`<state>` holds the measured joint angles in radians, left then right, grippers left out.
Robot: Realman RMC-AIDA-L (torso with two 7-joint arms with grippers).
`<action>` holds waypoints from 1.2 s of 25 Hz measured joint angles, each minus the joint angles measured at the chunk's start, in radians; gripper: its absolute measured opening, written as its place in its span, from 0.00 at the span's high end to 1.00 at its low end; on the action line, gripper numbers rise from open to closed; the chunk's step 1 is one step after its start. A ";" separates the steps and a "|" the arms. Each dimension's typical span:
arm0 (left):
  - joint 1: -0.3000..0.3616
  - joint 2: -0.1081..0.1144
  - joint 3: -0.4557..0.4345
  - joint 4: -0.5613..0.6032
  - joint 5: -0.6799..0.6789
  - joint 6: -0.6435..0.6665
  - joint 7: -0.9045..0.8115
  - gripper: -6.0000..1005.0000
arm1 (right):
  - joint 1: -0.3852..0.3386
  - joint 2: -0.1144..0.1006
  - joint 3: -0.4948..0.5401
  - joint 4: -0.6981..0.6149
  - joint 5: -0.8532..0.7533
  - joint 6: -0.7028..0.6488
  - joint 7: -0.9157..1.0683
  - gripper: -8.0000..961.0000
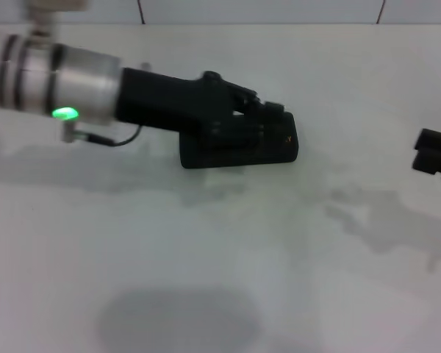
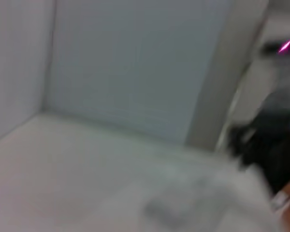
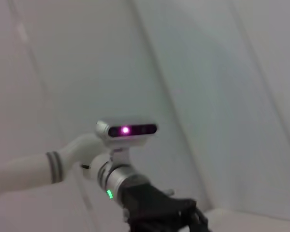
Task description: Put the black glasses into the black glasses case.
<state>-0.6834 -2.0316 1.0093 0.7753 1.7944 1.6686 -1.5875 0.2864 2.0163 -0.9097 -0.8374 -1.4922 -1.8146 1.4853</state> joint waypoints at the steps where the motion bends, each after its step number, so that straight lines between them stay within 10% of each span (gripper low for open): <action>1: 0.035 0.011 -0.008 -0.003 -0.055 0.065 0.041 0.76 | 0.010 0.001 -0.004 -0.001 -0.002 -0.016 -0.001 0.76; 13: 0.307 0.053 -0.018 -0.005 -0.335 0.322 0.265 0.41 | 0.157 0.012 -0.307 0.004 0.098 0.019 -0.055 0.41; 21: 0.327 0.067 -0.041 -0.100 -0.250 0.331 0.331 0.26 | 0.195 0.012 -0.370 0.000 0.157 0.045 -0.062 0.10; 30: 0.326 0.079 -0.076 -0.156 -0.252 0.328 0.364 0.25 | 0.182 0.012 -0.408 0.005 0.167 0.090 -0.079 0.09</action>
<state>-0.3578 -1.9531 0.9335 0.6197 1.5424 1.9971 -1.2240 0.4683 2.0279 -1.3180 -0.8327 -1.3250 -1.7245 1.4064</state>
